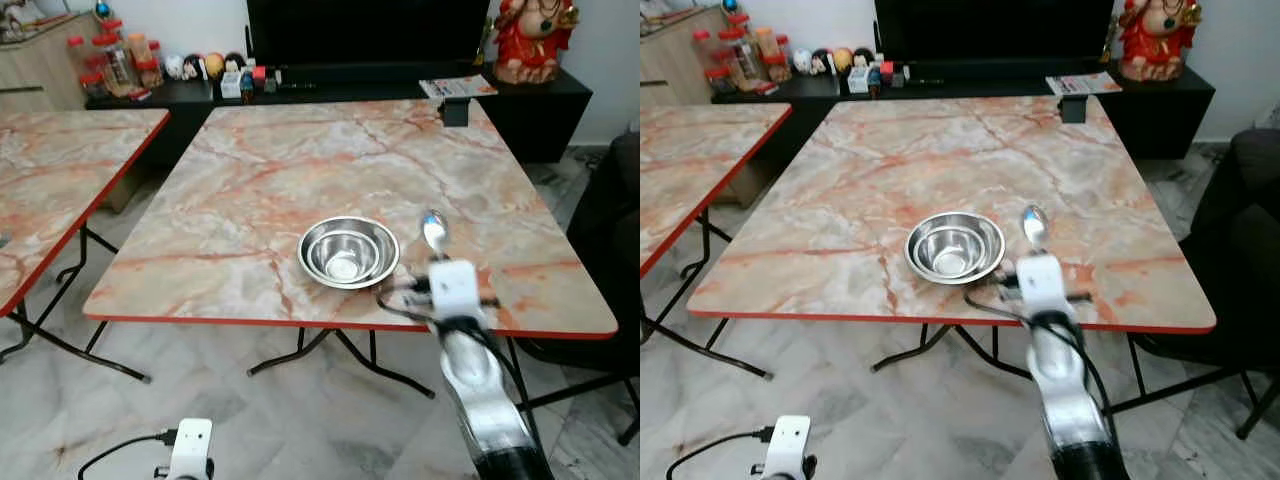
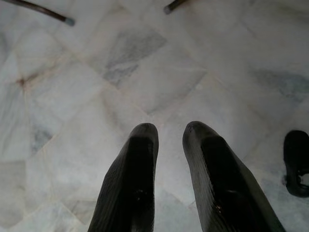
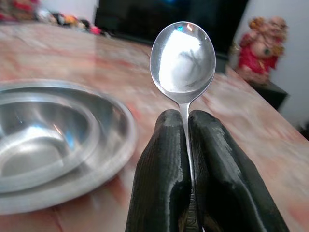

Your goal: Setting the table

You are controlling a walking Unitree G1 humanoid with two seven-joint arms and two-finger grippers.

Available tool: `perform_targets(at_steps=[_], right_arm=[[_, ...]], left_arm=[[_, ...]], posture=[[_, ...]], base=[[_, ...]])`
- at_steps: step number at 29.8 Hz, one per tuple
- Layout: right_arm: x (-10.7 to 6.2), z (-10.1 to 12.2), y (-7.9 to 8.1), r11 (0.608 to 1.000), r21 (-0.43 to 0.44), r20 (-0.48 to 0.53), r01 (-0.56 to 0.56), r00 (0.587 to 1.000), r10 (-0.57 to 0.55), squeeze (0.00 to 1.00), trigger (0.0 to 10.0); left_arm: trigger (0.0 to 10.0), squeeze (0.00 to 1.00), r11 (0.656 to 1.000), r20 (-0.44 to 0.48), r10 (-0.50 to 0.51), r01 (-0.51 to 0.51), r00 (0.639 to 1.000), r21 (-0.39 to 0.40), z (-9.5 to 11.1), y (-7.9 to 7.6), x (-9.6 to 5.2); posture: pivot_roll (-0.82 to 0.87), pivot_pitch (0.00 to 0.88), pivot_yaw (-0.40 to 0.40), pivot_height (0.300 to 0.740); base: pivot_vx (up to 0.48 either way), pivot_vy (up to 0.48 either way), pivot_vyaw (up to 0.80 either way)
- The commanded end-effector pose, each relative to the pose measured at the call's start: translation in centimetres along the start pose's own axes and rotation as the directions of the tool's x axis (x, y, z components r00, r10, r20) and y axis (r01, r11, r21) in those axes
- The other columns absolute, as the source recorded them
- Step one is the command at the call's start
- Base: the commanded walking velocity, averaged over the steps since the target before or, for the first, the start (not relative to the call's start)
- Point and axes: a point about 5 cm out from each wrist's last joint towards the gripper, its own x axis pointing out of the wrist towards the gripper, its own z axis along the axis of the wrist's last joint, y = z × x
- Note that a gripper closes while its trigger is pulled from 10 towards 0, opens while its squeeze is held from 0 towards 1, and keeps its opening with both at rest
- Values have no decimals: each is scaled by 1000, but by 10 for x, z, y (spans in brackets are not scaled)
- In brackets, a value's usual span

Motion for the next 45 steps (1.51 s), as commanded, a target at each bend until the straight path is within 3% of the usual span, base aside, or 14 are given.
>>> perform_targets(at_steps=[1, 5, 17, 28, 45], right_arm=[[3, -4, -2, 1000, 19, -38, 4, 999, -3, 0, 10000], [18, 11, -1, 997, 73, 0, -6, 1000, 6, 0, 10000], [28, 13, 3, 990, 143, -7, 1, 1000, 0, 0, 10000], [30, 7, 4, 992, 125, -37, -1, 999, 6, 0, 10000], [31, 9, 9, 991, 130, -14, -22, 1000, 24, 0, 10000]], left_arm=[[10000, 0, 1000, -21, 22, -22, 1000, -2, -5, 5, -1], [10000, 0, 1000, -21, 23, -23, 1000, -5, -5, 4, -1], [10000, 0, 1000, -21, 23, -23, 1000, -4, -5, 4, -1], [10000, 0, 1000, -23, 21, -21, 1000, -3, -6, 3, -1], [10000, 0, 999, -32, 25, -26, 999, -22, -11, 3, -2]], posture=[[-132, 0, 65, 732], [-129, 0, 64, 732], [-121, 0, 68, 732], [-118, 0, 63, 732], [-111, 0, 54, 732]], base=[[0, 0, 0], [0, 0, -534], [101, 0, -133], [246, 0, -593], [179, 0, 0]])
